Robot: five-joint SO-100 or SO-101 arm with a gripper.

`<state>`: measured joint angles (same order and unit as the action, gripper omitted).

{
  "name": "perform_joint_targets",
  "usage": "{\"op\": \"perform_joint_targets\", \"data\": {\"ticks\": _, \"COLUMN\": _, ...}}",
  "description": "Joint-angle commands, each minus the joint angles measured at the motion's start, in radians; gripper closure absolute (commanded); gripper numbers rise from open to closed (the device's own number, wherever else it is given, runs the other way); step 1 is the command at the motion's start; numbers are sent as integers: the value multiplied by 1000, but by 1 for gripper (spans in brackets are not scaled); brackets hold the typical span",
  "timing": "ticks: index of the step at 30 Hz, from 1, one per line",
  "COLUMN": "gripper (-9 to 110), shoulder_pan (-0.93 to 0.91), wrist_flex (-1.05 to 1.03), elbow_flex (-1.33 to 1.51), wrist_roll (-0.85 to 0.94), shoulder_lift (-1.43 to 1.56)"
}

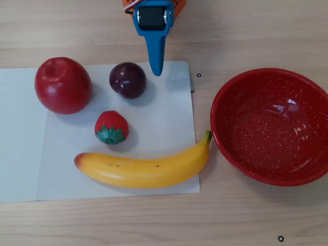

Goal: Grasp the banana and put it in the red bowl

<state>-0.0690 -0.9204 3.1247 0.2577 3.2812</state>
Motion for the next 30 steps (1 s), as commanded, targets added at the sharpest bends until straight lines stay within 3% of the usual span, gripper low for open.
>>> {"op": "perform_joint_targets", "data": {"ticks": 1, "gripper": 101, "shoulder_pan": -14, "wrist_flex": -3, "elbow_flex": 15, "wrist_roll": 12, "shoulder_lift": 11}}
{"op": "perform_joint_targets", "data": {"ticks": 18, "gripper": 101, "shoulder_pan": -9, "wrist_flex": -52, "elbow_flex": -20, "wrist_roll": -11, "shoulder_lift": -5}}
{"op": "perform_joint_targets", "data": {"ticks": 30, "gripper": 101, "shoulder_pan": -14, "wrist_flex": -233, "elbow_flex": -341, "wrist_roll": -3, "shoulder_lift": -206}}
